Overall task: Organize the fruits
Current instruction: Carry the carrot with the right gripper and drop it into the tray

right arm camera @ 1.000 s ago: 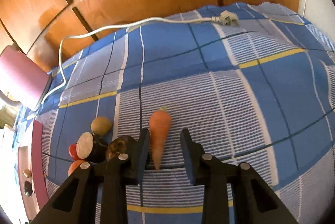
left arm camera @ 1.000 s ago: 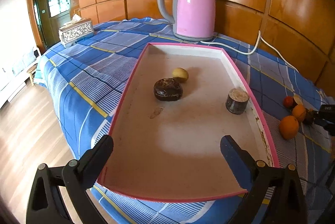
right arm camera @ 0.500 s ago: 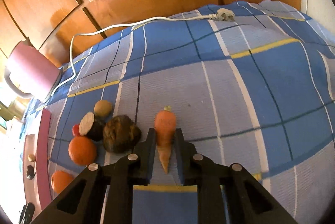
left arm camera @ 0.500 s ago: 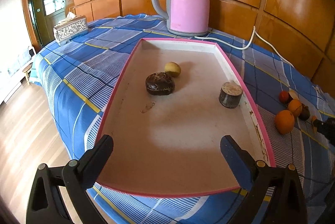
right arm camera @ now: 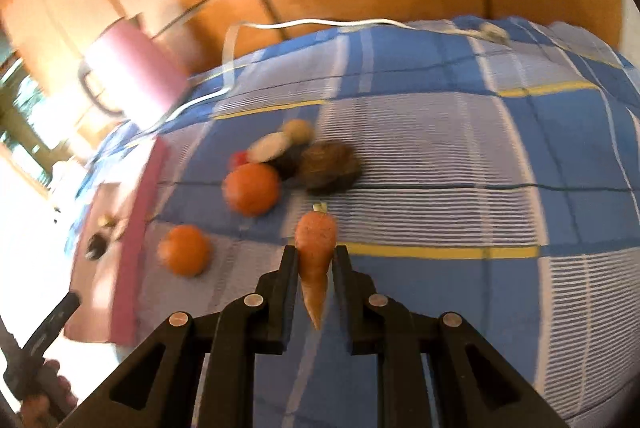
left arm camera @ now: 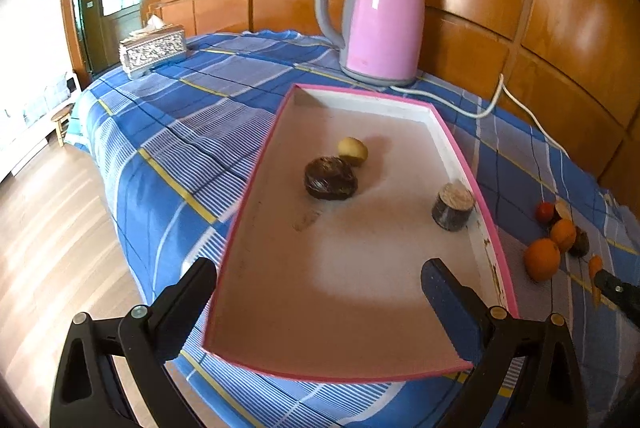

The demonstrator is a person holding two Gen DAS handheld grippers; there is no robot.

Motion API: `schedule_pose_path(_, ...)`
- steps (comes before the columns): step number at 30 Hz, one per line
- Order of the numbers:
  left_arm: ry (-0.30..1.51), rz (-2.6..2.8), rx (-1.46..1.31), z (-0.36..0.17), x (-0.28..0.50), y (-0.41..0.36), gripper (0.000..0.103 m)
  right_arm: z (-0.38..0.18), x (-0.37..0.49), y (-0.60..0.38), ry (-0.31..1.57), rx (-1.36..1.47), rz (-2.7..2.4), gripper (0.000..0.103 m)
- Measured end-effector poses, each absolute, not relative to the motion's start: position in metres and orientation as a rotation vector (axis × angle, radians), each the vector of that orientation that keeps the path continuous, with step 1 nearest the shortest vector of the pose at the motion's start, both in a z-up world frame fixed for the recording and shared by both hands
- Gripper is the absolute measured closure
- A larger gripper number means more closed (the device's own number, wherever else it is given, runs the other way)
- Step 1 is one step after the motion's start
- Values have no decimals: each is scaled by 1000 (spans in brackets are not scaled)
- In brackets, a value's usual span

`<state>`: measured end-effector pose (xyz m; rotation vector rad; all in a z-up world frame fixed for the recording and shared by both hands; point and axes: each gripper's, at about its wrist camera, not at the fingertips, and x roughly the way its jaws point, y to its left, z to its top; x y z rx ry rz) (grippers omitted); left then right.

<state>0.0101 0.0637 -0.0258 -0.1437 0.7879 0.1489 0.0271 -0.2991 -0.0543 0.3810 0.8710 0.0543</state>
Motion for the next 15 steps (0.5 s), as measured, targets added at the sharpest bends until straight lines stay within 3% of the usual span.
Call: schedule_pose_path(15,783,172,-205,-23,13,78,0,-19,62,-156,873,287,450,86)
